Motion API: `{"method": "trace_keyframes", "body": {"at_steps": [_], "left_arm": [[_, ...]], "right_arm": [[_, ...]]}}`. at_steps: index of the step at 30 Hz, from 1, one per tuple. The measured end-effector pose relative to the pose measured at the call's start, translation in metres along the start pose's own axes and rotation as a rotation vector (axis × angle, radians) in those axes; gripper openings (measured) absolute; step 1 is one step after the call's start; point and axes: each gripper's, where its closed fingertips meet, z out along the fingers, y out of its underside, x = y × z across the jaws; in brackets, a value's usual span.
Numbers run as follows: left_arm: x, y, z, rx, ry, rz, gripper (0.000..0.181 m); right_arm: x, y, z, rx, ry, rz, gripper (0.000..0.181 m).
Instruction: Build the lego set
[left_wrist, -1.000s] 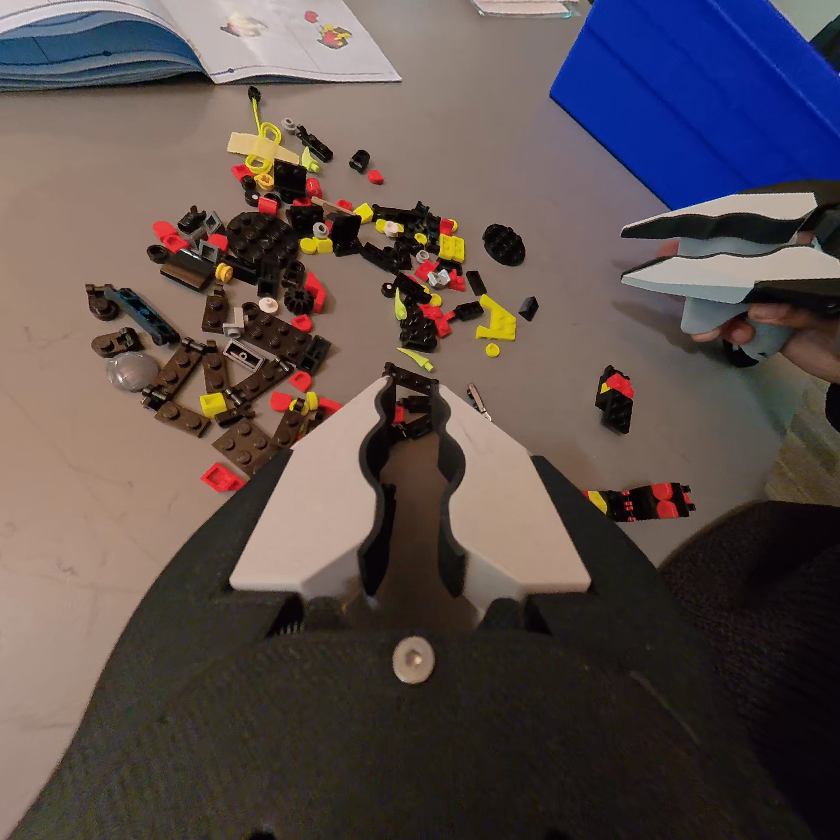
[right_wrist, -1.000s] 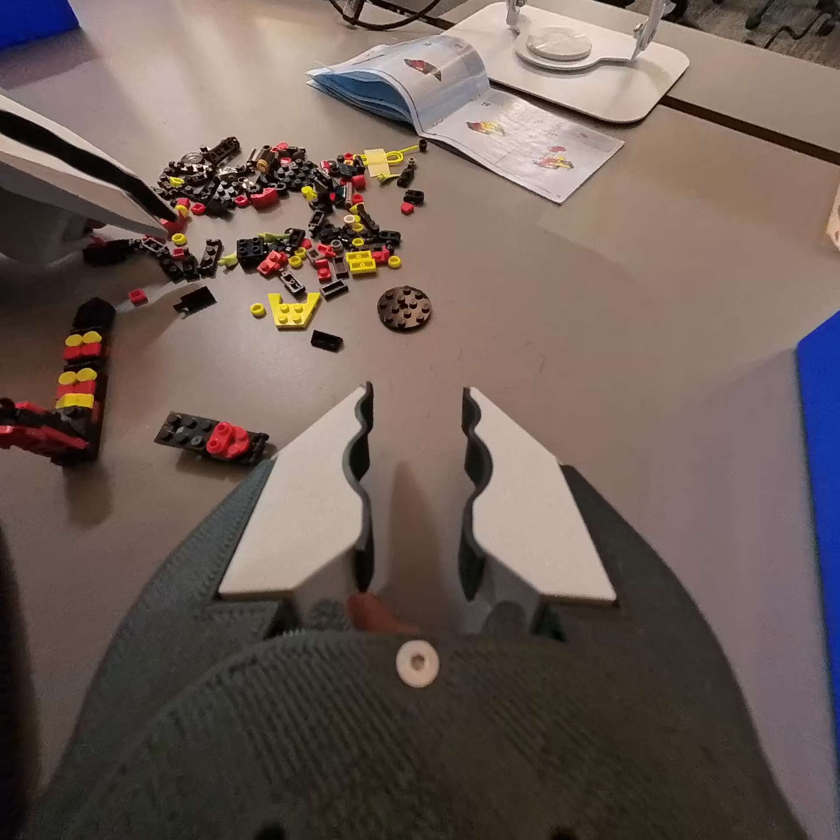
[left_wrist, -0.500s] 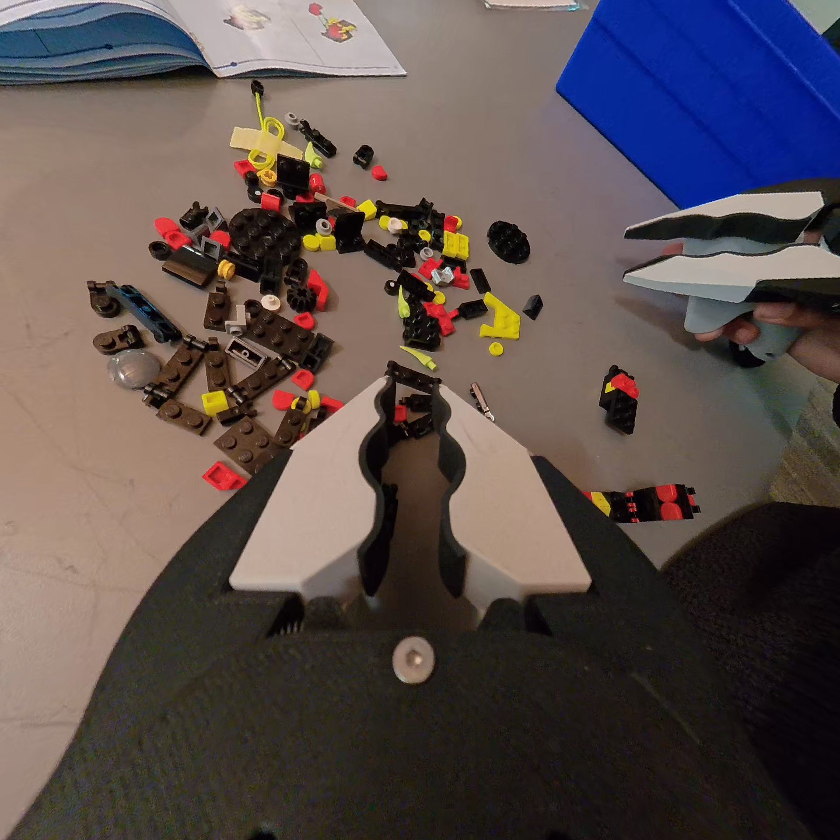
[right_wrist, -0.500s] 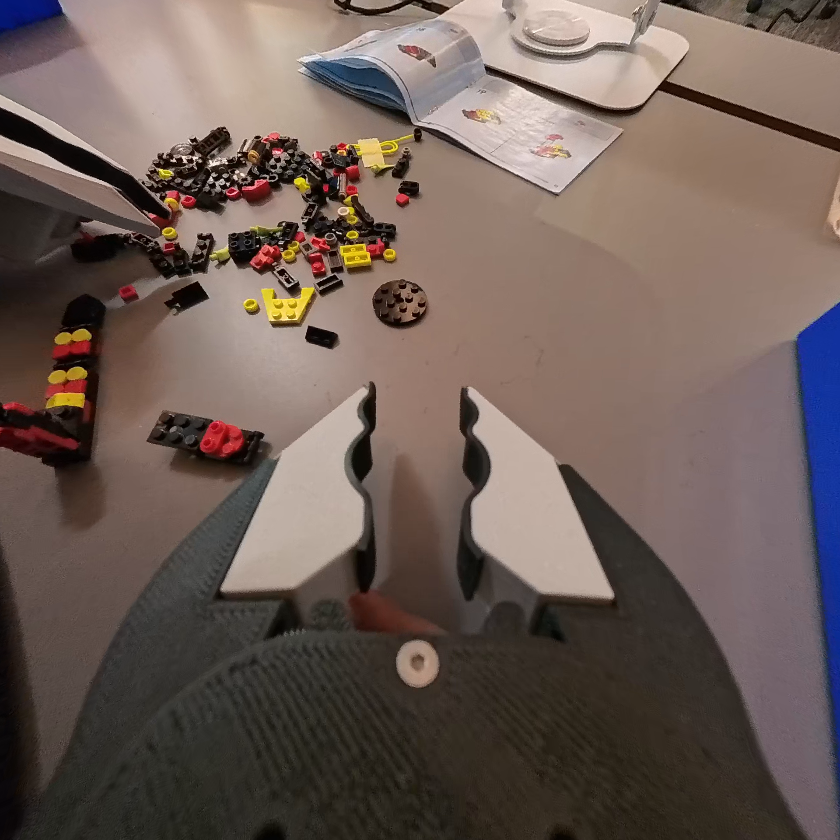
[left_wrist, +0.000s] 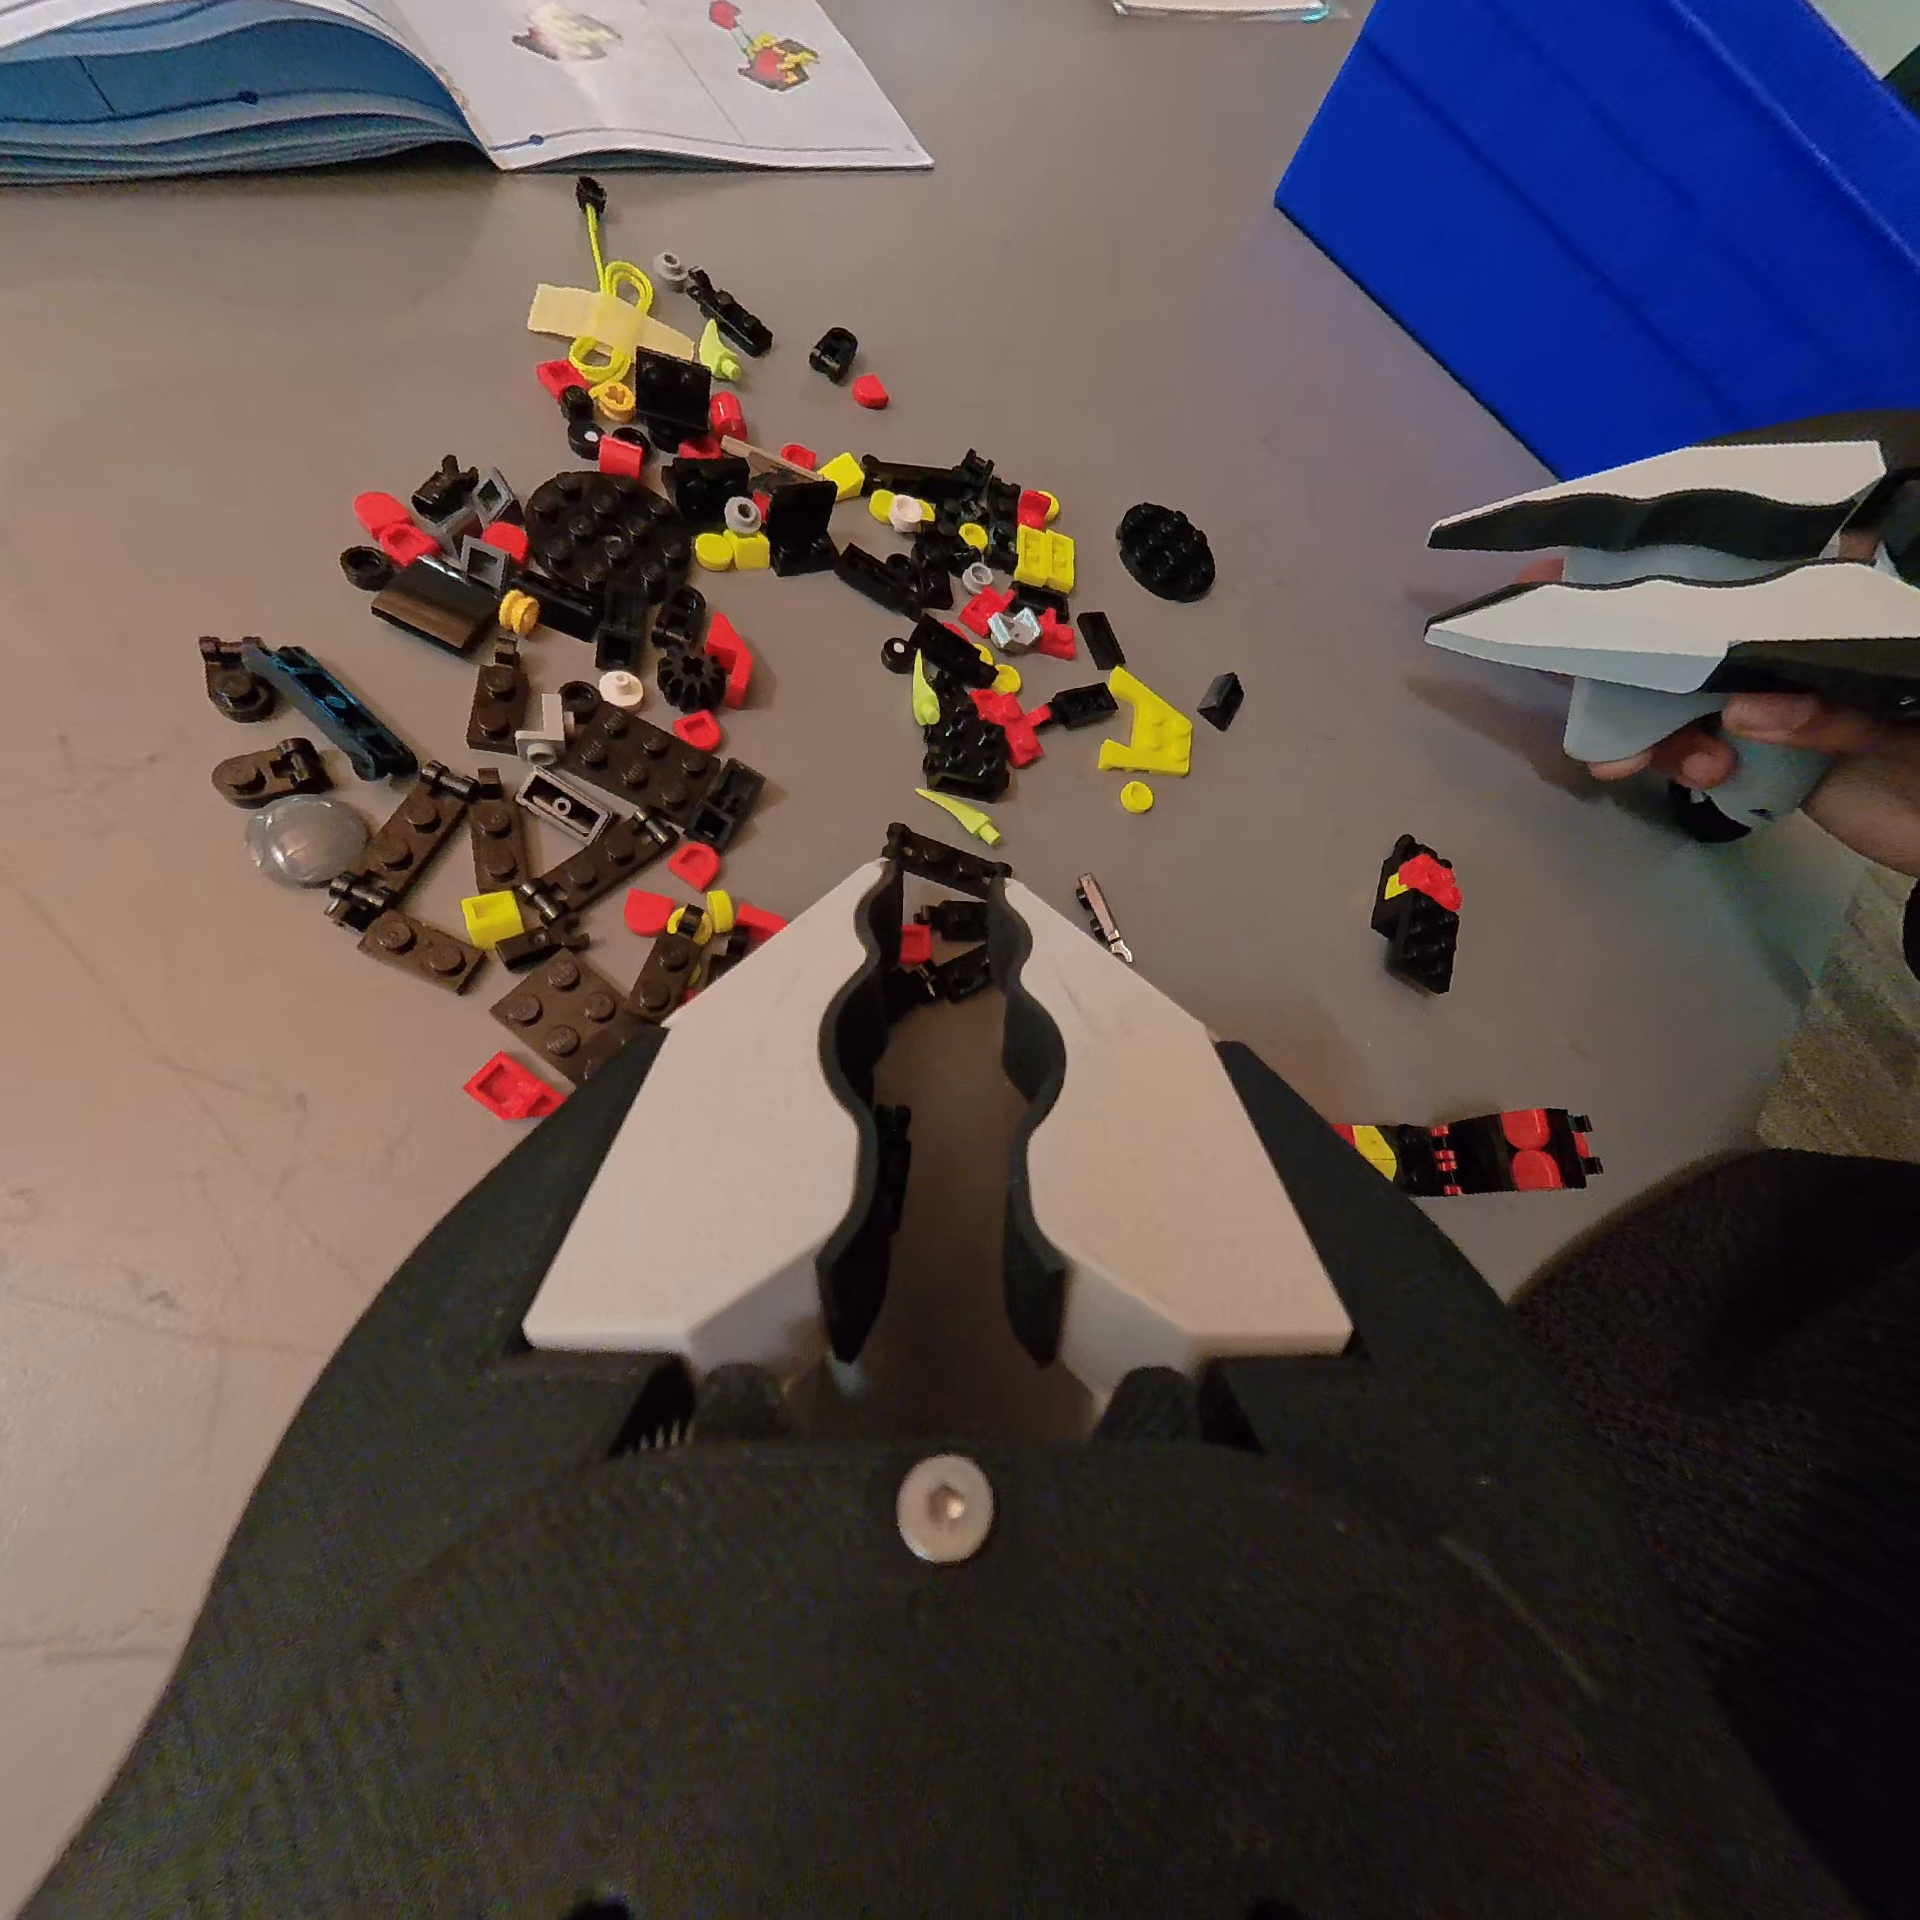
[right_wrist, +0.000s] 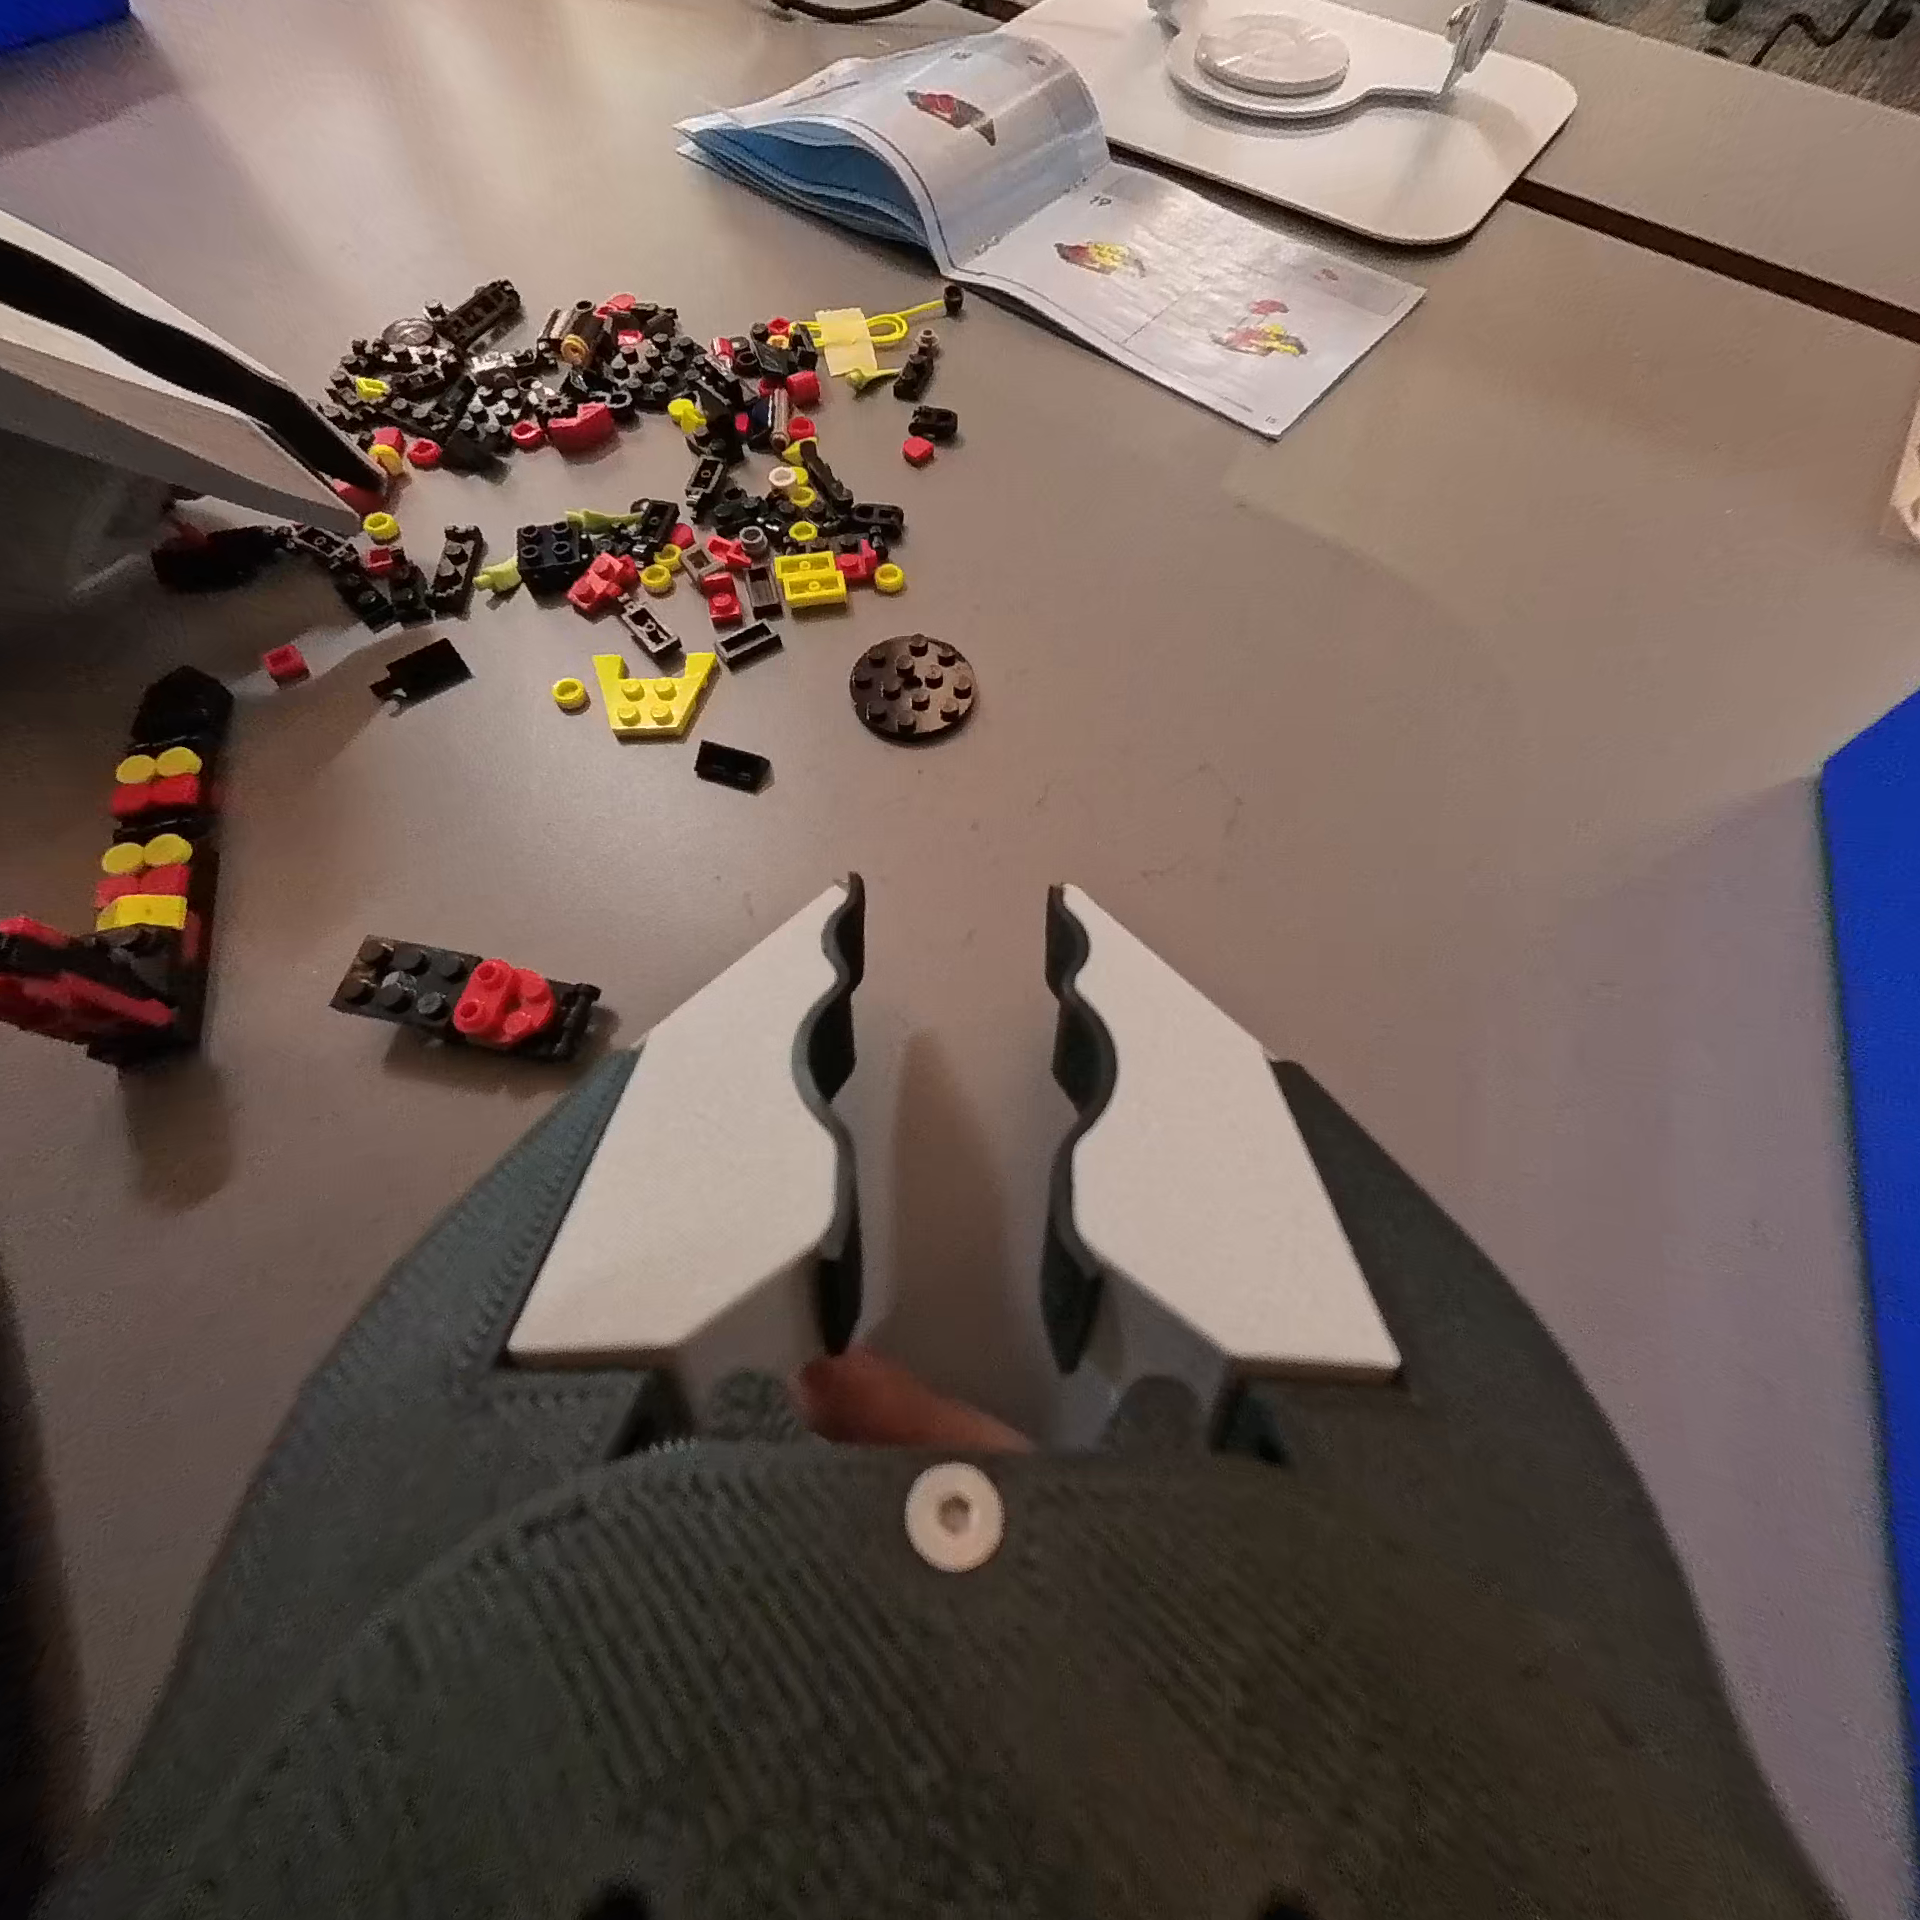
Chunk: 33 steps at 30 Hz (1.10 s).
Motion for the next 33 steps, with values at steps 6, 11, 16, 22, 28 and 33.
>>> {"method": "trace_keyframes", "body": {"at_steps": [6,11,16,22,28,33], "left_arm": [[0.0,0.0,0.0,0.0,0.001,0.0,0.014],[0.0,0.002,0.0,-0.009,0.003,-0.005,0.012],[0.002,0.001,-0.002,0.001,-0.001,0.022,0.014],[0.003,0.0,-0.006,0.019,-0.027,0.088,0.014],[0.008,-0.001,-0.008,0.028,-0.021,0.114,0.014],[0.021,-0.004,-0.013,0.047,-0.003,0.157,0.014]], "right_arm": [[0.0,0.0,0.0,-0.001,0.001,0.0,0.034],[0.0,0.0,0.0,-0.002,0.001,-0.003,0.034],[-0.002,0.0,0.0,0.0,0.002,-0.019,0.034],[-0.014,-0.004,-0.001,0.021,-0.055,-0.019,0.035],[-0.048,-0.024,0.013,0.034,-0.172,0.014,0.025],[-0.069,-0.028,0.041,-0.036,-0.188,-0.111,0.037]]}}
